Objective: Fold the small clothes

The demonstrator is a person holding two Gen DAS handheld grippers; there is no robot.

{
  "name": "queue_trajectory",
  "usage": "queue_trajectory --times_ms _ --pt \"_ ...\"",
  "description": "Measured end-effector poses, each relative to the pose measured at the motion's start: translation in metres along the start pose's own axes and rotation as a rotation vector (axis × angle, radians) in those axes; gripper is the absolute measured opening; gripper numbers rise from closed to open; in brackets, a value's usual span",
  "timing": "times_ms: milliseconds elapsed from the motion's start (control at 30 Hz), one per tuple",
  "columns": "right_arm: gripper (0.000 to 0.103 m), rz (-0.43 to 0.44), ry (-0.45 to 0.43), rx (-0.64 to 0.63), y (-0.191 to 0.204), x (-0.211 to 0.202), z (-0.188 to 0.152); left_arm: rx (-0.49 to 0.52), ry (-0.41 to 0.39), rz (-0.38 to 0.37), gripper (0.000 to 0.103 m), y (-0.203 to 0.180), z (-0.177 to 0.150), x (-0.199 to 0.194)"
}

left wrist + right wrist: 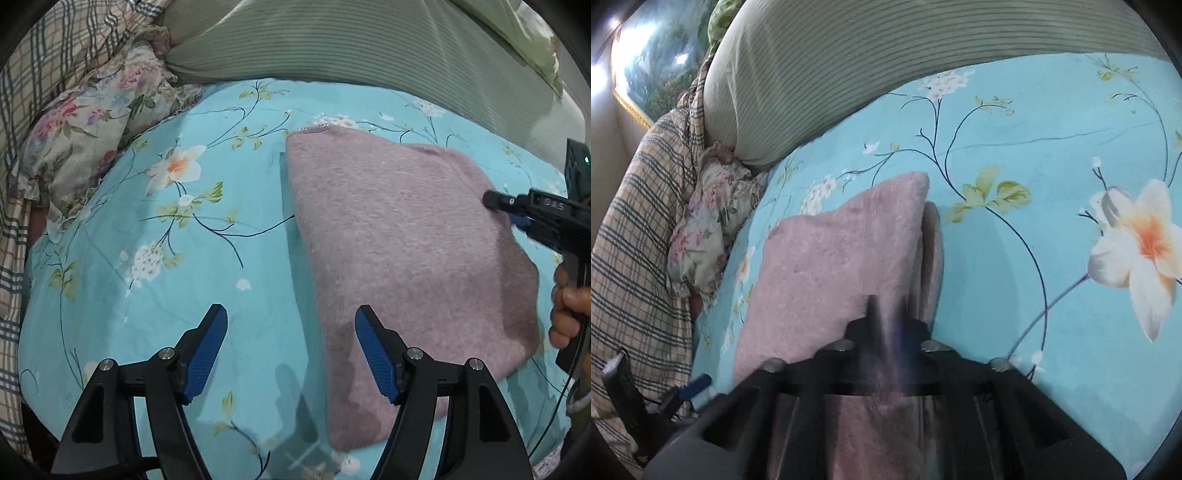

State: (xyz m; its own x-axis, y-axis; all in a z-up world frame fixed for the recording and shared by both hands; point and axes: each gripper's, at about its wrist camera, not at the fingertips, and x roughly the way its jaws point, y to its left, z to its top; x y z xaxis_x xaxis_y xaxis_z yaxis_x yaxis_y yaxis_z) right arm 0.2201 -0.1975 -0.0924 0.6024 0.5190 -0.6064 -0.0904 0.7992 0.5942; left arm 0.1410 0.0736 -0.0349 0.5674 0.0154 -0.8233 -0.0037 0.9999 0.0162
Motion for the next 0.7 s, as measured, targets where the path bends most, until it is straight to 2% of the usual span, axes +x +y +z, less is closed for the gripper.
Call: queue_trajectory --times_ms 33,100,167,267,400,533,700 --pt "0.008 0.013 -0.028 -0.006 0.002 -0.006 0.000 0.005 0.001 -0.001 0.072 -0.001 0.001 0.003" --pt "0.008 -0.021 -0.048 -0.034 0.005 -0.010 -0.005 0.008 0.002 0.002 0.072 -0.002 0.001 0.006" --pt "0.008 -0.080 -0.014 -0.053 0.001 0.000 -0.013 0.013 0.010 0.004 0.073 -0.002 0.000 0.012" --pt "0.010 -0.102 0.005 -0.040 -0.008 0.009 -0.014 0.017 0.018 -0.001 0.073 -0.003 0.000 0.016" --pt "0.024 -0.140 0.001 -0.053 -0.002 -0.002 -0.011 0.035 0.012 0.022 0.073 -0.007 0.000 0.013" --pt "0.025 -0.166 -0.016 -0.082 0.007 -0.026 -0.018 0.044 0.008 0.027 0.073 -0.009 -0.003 0.008" --pt "0.040 -0.153 -0.040 -0.113 0.023 -0.055 -0.036 0.054 -0.003 0.039 0.074 -0.012 -0.007 0.000"
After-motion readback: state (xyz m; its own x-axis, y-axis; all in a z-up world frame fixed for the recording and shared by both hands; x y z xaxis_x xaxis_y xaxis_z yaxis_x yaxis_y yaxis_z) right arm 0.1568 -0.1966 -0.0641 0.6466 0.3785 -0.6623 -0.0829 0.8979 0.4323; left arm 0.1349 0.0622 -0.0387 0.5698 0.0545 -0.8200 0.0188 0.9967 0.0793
